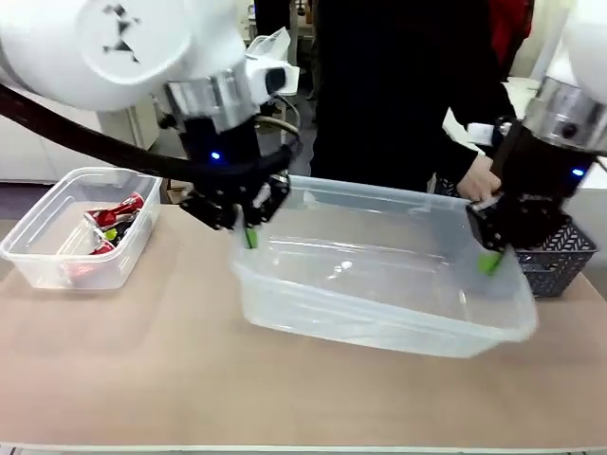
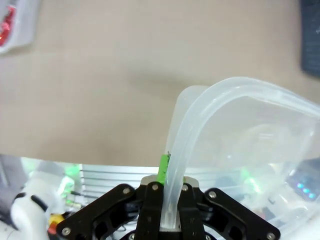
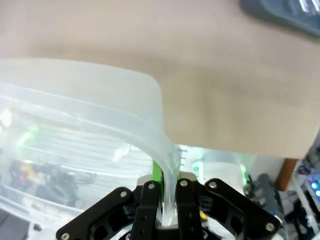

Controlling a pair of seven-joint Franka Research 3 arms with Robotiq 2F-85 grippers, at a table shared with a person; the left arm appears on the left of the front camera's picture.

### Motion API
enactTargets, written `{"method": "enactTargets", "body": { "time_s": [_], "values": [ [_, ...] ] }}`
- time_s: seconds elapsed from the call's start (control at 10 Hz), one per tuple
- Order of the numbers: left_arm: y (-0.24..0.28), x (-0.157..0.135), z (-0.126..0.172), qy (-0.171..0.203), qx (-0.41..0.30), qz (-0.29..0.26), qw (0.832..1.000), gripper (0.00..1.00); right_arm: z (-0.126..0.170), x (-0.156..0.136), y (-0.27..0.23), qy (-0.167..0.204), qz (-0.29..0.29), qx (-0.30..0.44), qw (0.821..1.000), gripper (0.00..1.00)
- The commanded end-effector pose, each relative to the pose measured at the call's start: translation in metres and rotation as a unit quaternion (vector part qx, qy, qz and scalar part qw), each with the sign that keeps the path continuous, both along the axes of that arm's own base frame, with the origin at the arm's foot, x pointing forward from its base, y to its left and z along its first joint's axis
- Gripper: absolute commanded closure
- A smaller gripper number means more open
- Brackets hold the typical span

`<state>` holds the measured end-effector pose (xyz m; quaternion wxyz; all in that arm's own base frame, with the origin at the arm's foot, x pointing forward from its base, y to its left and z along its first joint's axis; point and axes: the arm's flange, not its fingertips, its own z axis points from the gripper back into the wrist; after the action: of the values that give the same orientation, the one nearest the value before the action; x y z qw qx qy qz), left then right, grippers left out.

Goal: Sort the waste into each basket.
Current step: Pick up the Organizing box on the right side of the table and lift it.

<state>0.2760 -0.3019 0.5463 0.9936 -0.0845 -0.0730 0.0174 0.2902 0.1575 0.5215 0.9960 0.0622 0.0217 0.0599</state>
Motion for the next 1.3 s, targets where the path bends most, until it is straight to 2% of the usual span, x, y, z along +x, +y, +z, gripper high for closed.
{"method": "enactTargets", "body": {
  "time_s": [0.0, 0.2, 0.4, 0.9, 1.1, 1.2],
  "values": [
    [0.057, 0.003, 0.004, -0.048, -0.021, 0.057, 0.997, 1.00, -0.006, 0.048, 0.015, 0.058, 0.013, -0.020, 0.998, 1.00],
    [0.085, 0.014, -0.008, -0.078, -0.010, 0.069, 0.995, 1.00, 0.006, 0.092, 0.039, 0.111, 0.017, -0.044, 0.993, 1.00],
    [0.109, 0.038, -0.022, -0.072, -0.017, 0.063, 0.995, 1.00, 0.018, 0.115, 0.049, 0.138, 0.013, -0.069, 0.988, 1.00],
    [0.125, 0.097, -0.030, -0.032, -0.066, 0.052, 0.996, 1.00, 0.014, 0.118, 0.033, 0.123, -0.014, -0.071, 0.990, 1.00],
    [0.112, 0.099, -0.048, -0.026, -0.059, 0.034, 0.997, 1.00, 0.009, 0.124, 0.016, 0.125, -0.039, -0.059, 0.990, 1.00],
    [0.089, 0.082, -0.036, -0.014, -0.067, 0.023, 0.997, 1.00, 0.018, 0.126, 0.067, 0.109, -0.013, -0.022, 0.994, 1.00]
  ]
}}
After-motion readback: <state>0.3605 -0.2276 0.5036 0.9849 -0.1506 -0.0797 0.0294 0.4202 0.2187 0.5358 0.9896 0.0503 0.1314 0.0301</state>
